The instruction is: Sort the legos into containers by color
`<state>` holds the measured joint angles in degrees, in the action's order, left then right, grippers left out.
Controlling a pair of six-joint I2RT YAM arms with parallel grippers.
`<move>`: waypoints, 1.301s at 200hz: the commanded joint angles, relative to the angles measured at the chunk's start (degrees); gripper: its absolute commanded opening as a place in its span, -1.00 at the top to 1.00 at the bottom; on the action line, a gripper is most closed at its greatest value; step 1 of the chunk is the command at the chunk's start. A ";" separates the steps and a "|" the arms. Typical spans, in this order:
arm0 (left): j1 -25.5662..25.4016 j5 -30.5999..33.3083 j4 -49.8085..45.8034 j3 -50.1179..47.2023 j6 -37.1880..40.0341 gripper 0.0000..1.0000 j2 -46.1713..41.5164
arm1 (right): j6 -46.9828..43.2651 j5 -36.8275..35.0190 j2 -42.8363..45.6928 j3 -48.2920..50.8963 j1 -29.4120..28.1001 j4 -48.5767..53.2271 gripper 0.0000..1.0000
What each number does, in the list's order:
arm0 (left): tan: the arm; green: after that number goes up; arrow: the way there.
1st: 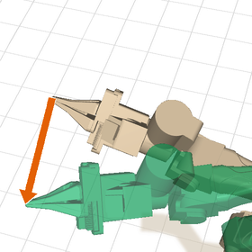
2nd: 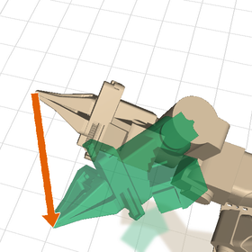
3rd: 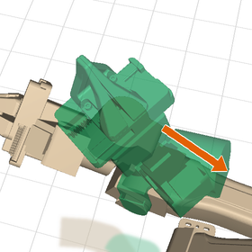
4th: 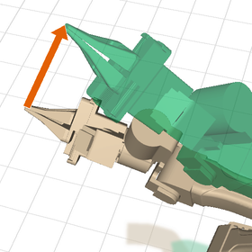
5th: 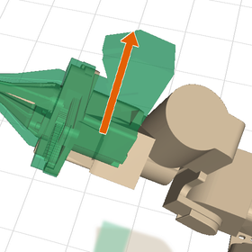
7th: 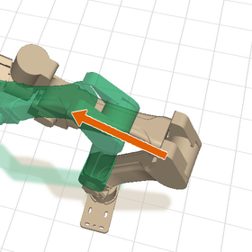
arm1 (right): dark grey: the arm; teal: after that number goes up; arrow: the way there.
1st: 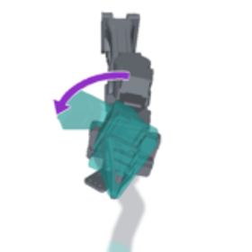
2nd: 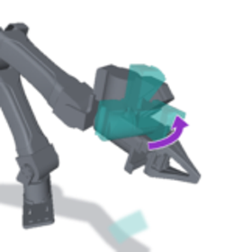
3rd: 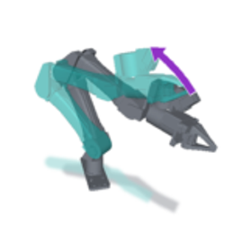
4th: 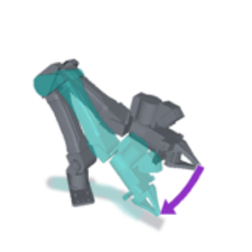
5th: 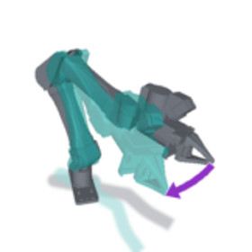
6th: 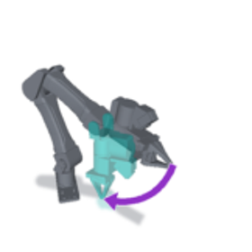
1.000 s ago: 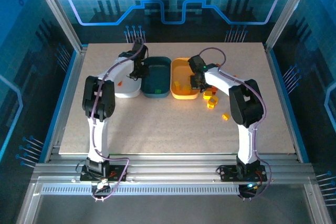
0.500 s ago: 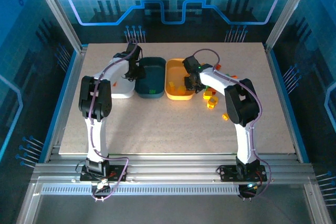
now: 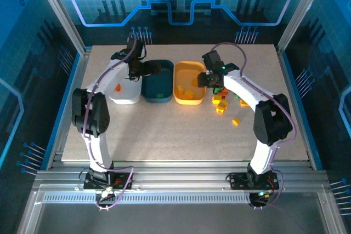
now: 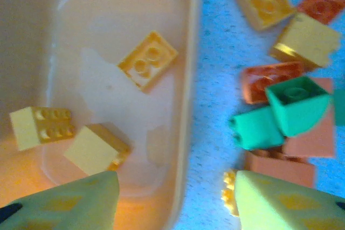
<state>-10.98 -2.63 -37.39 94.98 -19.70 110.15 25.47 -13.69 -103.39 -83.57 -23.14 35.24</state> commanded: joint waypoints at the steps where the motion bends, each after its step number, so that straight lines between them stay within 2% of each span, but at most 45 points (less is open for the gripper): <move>1: -0.09 -4.04 2.28 -5.69 -2.83 -0.98 -5.79 | 1.62 -3.01 3.85 6.24 2.01 2.15 -0.32; 53: -0.18 -8.07 17.39 -29.97 -13.44 -0.98 -25.62 | 6.40 -4.29 8.10 19.69 3.78 -0.50 -0.59; 82: -0.52 -10.43 21.56 -40.66 -15.96 -0.98 -34.82 | 7.82 -4.11 4.75 21.27 4.20 -1.99 -0.61; 103: -0.79 -11.01 21.27 -44.71 -16.41 -0.98 -39.86 | 8.50 -5.29 2.43 21.43 4.71 -3.37 -0.55; 121: -0.88 -10.90 20.52 -46.64 -16.01 -0.98 -42.78 | 8.79 -2.61 1.69 23.04 6.39 -7.38 -0.47; 143: -0.88 -11.16 19.75 -46.77 -15.34 -0.98 -43.95 | 9.21 1.47 0.70 23.54 7.62 -10.55 -0.42; 167: -1.03 -11.65 19.86 -46.04 -15.43 -0.98 -43.71 | 9.94 0.55 1.06 24.14 7.59 -11.38 -0.24; 199: -2.29 -12.21 21.16 -45.58 -15.92 -0.98 -42.31 | 9.43 -1.52 4.08 26.35 7.59 -11.57 0.23; 230: -4.51 -12.55 23.19 -46.04 -17.02 -0.98 -39.84 | 8.18 -3.75 10.52 28.62 6.68 -9.40 0.29; 260: -4.93 -14.82 29.33 -49.05 -21.33 -0.98 -36.49 | 6.88 -6.69 13.63 24.88 1.21 -5.73 0.29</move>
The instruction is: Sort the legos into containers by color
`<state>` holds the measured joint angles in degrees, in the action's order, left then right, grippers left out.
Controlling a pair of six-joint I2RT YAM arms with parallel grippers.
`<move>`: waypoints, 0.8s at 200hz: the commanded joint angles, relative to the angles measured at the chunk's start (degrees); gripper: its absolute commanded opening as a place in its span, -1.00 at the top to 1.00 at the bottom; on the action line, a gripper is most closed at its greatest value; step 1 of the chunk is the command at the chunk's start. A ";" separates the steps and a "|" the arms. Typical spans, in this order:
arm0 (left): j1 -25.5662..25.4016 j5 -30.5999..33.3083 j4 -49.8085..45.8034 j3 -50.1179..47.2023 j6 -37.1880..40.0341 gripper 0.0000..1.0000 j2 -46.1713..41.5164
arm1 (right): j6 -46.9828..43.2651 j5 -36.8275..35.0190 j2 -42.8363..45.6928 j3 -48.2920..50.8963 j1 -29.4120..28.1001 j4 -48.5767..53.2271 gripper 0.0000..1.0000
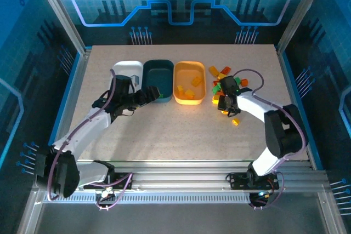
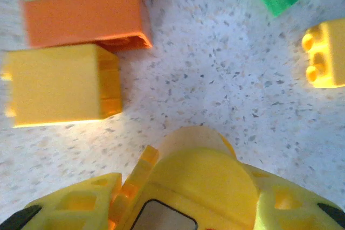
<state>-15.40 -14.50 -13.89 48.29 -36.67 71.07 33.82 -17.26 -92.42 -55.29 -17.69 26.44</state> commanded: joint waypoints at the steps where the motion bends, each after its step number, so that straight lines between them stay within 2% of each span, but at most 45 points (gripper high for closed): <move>1: -0.51 -3.02 6.04 -2.48 -4.55 -0.98 2.72 | -1.47 -3.26 2.50 -3.68 -4.47 3.22 0.29; 20: -0.51 -4.59 8.39 -3.32 -6.74 -0.98 5.14 | -2.35 -6.01 -1.91 -10.10 -8.77 4.38 0.30; 64: -0.60 -7.89 12.09 -6.79 -9.99 -0.98 5.08 | -6.73 -4.61 -16.31 -28.22 -15.23 4.03 0.26; 72: -0.70 -8.03 12.19 -7.63 -10.09 -0.98 4.51 | -6.85 -3.59 -19.52 -32.11 -15.19 5.77 0.19; 94: -0.69 -8.15 11.37 -9.25 -9.48 -0.98 2.65 | -7.58 -3.37 -24.28 -38.40 -15.44 8.88 -0.20; 121: -1.07 -9.42 11.04 -9.64 -8.45 -0.98 1.64 | -7.42 -5.02 -18.33 -34.85 -15.36 7.90 -0.38; 135: -2.21 -9.92 11.97 -9.29 -8.14 -0.98 2.00 | -6.56 -7.03 -12.48 -29.56 -14.45 7.38 -0.45; 160: -5.70 -10.19 13.14 -7.44 -7.07 -0.98 3.54 | -3.58 -6.39 -3.30 -17.97 -9.94 7.11 -0.50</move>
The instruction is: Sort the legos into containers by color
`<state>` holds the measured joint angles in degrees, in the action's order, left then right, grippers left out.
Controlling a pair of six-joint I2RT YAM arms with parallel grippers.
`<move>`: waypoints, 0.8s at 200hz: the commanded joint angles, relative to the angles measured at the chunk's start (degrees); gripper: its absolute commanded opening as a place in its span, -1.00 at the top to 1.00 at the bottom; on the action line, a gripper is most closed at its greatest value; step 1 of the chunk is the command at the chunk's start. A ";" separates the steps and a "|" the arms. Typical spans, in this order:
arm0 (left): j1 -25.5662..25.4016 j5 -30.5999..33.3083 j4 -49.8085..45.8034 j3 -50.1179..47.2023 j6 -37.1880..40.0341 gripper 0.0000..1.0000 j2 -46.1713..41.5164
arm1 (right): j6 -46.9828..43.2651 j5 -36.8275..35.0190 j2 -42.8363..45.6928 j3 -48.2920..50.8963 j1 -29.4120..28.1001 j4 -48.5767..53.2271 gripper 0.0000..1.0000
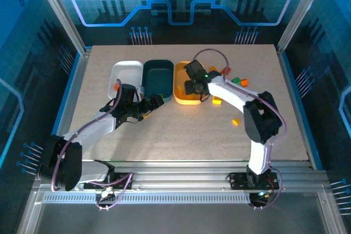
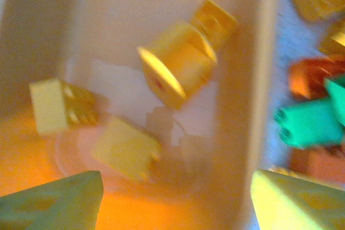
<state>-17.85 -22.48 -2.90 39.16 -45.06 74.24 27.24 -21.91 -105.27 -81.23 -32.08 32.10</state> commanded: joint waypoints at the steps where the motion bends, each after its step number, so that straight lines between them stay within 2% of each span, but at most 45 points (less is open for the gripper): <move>1: -3.43 -2.13 2.17 1.79 1.35 -0.98 0.46 | 3.17 -1.64 9.82 8.43 4.77 1.47 -0.50; 33: -9.79 -1.51 5.80 3.59 1.21 -0.98 3.94 | 5.14 5.65 14.42 18.68 11.47 -1.37 -0.52; 72: -15.64 0.51 8.78 5.12 0.50 -0.98 6.62 | 4.17 11.70 9.27 17.01 13.91 -4.78 -0.54; 130: -15.99 4.75 3.90 3.45 1.67 -0.98 0.98 | 6.19 10.13 -0.58 12.97 14.76 -5.74 -0.48; 144: -15.99 5.40 2.94 3.37 1.98 -0.98 -0.08 | 6.15 9.54 -1.71 12.92 14.99 -6.38 -0.40; 160: -15.99 5.77 2.59 3.31 2.12 -0.98 -0.67 | 6.33 9.27 -2.31 13.27 15.27 -7.13 -0.18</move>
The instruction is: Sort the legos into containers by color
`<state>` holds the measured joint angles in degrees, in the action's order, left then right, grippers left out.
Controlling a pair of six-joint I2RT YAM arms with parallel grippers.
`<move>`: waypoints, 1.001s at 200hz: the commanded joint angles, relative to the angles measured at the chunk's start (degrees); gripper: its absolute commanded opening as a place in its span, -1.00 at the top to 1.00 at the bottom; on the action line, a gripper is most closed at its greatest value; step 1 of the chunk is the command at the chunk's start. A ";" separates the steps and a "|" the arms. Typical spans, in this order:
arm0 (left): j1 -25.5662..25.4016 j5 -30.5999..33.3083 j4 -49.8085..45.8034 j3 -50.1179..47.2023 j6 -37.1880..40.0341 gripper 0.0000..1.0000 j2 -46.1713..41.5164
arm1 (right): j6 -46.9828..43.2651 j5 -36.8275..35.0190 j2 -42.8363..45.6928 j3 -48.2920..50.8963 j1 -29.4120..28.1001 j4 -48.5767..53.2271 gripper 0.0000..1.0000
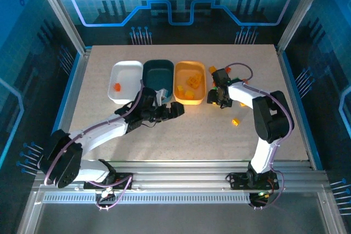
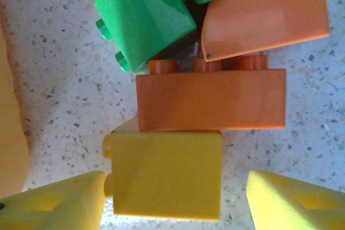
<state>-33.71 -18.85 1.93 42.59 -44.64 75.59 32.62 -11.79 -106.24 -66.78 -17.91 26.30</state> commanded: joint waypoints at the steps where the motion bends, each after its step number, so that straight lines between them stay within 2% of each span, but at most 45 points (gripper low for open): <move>1: -0.08 2.19 -2.31 -0.09 1.73 -0.98 -2.03 | 1.00 -0.90 -1.39 -1.12 1.07 -1.34 -0.16; 24: -0.04 2.38 -3.49 0.75 2.46 -0.98 -2.20 | 1.21 -1.75 1.68 1.75 1.04 -2.47 0.17; 55: 1.80 4.73 -7.16 1.80 4.33 -0.98 -3.44 | 0.04 -3.67 10.42 5.69 -0.03 -0.99 0.24; 83: 12.20 3.20 -7.52 -0.68 -0.26 -0.98 -5.89 | -1.58 -3.29 14.96 2.75 -3.94 1.95 0.22; 98: 18.26 1.93 -5.59 -3.09 -4.76 -0.98 -7.15 | -3.38 -2.94 12.88 -1.57 -6.92 1.49 0.21; 115: 22.25 1.50 -5.85 -4.17 -6.59 -0.98 -7.65 | -4.85 -1.28 6.52 -8.81 -9.03 2.05 0.21; 142: 23.96 -0.77 -8.04 -4.57 -5.99 -0.98 -7.63 | -6.14 0.10 -4.88 -21.51 -10.52 5.89 0.14; 157: 23.96 -2.29 -7.22 -5.68 -6.06 -0.98 -8.08 | -6.69 -0.29 -8.01 -26.09 -11.09 7.94 -0.10; 183: 23.57 -5.29 -3.25 -7.54 -6.36 -0.98 -8.53 | -7.05 -2.21 -5.35 -26.11 -11.66 8.83 -0.33; 200: 20.59 -5.14 -1.46 -7.39 -5.07 -0.98 -8.38 | -6.99 -4.42 -0.05 -22.16 -11.45 8.45 -0.41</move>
<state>-10.44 -20.75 -3.36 35.73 -50.11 68.49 26.26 -13.28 -113.62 -91.33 -28.95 32.32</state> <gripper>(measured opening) 0.990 0.684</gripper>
